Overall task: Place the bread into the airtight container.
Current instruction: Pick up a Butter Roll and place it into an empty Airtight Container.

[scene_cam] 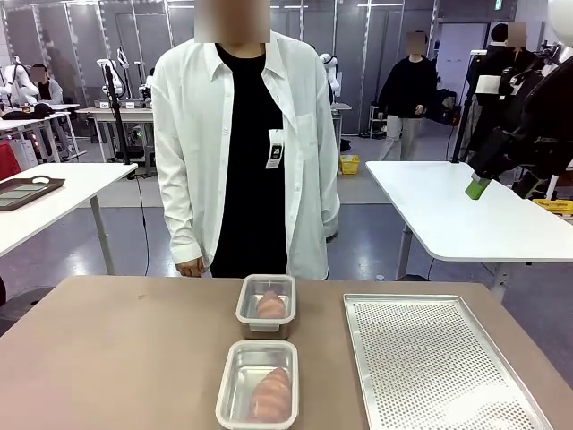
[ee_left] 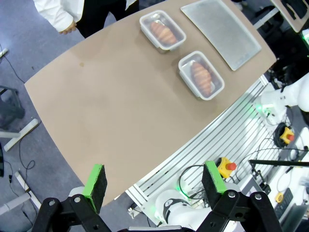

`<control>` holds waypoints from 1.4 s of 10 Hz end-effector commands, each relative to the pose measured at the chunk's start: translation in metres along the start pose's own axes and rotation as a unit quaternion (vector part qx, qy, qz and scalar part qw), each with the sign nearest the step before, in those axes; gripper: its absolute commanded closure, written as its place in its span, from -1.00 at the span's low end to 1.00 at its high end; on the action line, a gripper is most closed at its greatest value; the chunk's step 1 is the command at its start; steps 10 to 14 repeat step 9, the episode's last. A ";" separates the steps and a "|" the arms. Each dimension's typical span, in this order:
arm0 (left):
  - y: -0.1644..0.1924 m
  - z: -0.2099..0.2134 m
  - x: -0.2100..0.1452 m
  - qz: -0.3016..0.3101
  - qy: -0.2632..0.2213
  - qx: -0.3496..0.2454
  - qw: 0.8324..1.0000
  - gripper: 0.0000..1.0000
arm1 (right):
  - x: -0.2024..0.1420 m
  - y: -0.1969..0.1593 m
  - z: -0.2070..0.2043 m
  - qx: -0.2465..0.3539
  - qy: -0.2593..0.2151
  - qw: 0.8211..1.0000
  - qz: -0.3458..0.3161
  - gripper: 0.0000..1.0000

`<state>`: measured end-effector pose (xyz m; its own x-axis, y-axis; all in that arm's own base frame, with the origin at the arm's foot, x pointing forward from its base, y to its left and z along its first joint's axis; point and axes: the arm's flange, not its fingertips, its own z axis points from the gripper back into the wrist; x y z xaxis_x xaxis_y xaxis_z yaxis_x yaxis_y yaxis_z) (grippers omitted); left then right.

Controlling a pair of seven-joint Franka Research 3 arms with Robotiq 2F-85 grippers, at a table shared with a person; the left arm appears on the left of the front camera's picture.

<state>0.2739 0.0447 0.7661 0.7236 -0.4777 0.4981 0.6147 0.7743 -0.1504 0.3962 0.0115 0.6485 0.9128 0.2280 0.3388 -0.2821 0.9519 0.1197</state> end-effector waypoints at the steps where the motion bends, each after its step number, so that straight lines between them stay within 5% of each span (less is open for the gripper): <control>1: 0.000 0.001 -0.001 -0.012 0.002 -0.002 1.000 -1.00 | 0.002 -0.001 0.002 0.001 0.004 1.000 0.000 -1.00; 14: 0.000 0.001 -0.001 -0.012 0.002 -0.002 1.000 -1.00 | 0.002 -0.001 0.002 0.001 0.004 1.000 0.000 -1.00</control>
